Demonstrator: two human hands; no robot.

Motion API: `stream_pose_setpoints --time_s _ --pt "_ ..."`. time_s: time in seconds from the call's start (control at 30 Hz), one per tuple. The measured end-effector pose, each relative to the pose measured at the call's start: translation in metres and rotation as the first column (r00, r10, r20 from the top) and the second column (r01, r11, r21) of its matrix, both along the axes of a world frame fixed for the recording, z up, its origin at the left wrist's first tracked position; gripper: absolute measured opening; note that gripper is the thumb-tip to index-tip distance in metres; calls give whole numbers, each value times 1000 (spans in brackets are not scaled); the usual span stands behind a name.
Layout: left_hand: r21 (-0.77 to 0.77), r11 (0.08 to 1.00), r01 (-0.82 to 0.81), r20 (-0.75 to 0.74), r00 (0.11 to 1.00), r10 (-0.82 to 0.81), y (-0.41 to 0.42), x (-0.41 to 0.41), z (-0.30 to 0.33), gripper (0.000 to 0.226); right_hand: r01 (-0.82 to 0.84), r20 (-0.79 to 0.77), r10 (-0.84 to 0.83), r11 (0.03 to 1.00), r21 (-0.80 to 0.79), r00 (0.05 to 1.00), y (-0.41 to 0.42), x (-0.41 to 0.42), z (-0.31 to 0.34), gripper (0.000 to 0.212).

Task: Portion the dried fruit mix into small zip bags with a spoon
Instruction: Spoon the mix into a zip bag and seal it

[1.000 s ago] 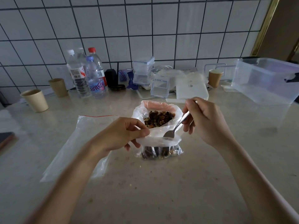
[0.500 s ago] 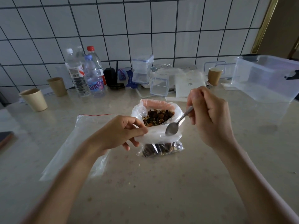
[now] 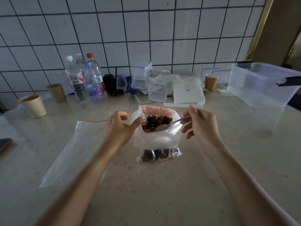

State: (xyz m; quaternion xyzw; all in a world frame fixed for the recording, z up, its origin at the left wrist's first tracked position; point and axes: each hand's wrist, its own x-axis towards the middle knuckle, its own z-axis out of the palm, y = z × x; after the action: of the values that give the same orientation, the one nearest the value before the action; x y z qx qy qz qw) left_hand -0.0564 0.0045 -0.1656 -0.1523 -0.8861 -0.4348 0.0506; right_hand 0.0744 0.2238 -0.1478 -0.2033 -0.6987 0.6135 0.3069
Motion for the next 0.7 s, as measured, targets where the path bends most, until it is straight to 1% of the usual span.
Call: stream_pose_setpoints --time_s 0.03,0.07,0.1,0.17,0.23,0.27,0.37,0.43,0.53,0.6,0.7 --pt "-17 1000 10 17 1000 -10 4 -2 -2 70 -7 18 6 999 35 1000 -1 0 -1 39" --pt "-25 1000 18 27 999 -17 6 -3 -3 63 -27 34 25 999 40 999 -3 0 -1 39" --pt "-19 1000 24 37 999 -23 9 -3 -5 52 -58 45 57 998 13 997 -4 -1 -1 39" --pt "-11 999 36 43 998 -35 11 -3 -8 39 -138 57 144 986 -92 988 -7 0 0 38" --pt "-23 998 58 47 997 -57 11 -3 -9 33 -218 70 231 963 -159 970 -8 1 1 32" --pt "-24 998 64 39 997 -63 10 -3 -9 31 -252 75 267 953 -166 961 -8 1 1 29" --pt "-3 999 53 16 998 -53 10 -3 -9 31 -320 76 330 939 -124 941 -10 0 -2 21" --pt "36 997 69 28 997 -70 10 -2 -7 25 -324 91 332 941 -99 939 -12 -2 -5 20" --pt "164 982 97 88 990 -112 7 3 -5 15 -294 97 310 944 -148 946 -17 -6 -8 19" --pt "247 963 111 116 983 -143 6 7 -3 16 -279 102 302 941 -193 948 -17 -7 -11 18" --pt "317 941 121 149 973 -176 7 12 1 21 -288 117 327 921 -261 938 -17 -7 -11 19"
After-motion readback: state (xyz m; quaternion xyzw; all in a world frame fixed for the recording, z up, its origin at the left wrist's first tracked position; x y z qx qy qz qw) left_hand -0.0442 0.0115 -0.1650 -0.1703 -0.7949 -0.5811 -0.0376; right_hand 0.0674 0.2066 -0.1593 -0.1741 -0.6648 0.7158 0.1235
